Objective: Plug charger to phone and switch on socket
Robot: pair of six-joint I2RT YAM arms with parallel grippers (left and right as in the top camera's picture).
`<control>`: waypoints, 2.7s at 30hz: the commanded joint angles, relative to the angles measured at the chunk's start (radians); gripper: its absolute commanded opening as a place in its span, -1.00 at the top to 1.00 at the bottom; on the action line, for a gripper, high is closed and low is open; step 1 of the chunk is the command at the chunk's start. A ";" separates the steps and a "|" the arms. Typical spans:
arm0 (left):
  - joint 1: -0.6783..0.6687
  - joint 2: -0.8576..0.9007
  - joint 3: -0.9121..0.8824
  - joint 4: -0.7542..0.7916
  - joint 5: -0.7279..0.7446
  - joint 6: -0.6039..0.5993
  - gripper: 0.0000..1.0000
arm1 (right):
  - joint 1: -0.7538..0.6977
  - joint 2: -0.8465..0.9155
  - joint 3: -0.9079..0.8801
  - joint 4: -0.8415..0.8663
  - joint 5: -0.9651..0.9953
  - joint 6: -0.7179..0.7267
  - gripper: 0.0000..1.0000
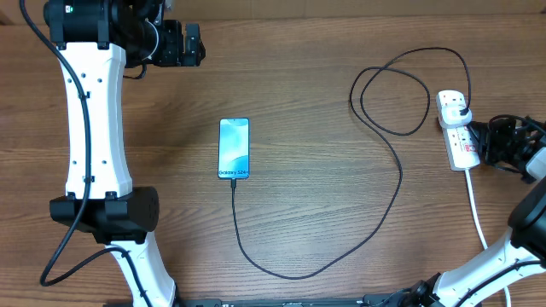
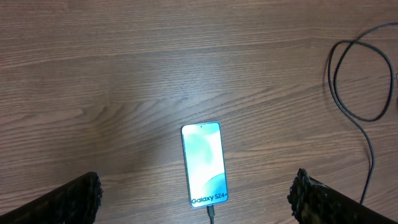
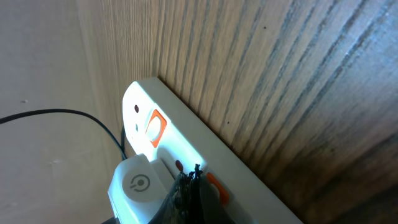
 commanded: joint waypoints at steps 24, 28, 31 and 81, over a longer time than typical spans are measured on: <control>-0.007 0.000 0.007 -0.002 -0.003 0.002 -0.99 | 0.081 0.032 -0.047 -0.147 0.097 -0.066 0.93; -0.007 0.000 0.007 -0.002 -0.003 0.002 -1.00 | 0.081 0.032 -0.047 -0.155 0.098 -0.085 0.93; -0.007 0.000 0.007 -0.002 -0.003 0.002 -1.00 | 0.081 0.032 -0.047 -0.156 0.101 -0.085 0.93; -0.007 0.000 0.007 -0.002 -0.003 0.002 -1.00 | 0.584 -1.069 0.107 -0.836 0.427 -0.392 0.64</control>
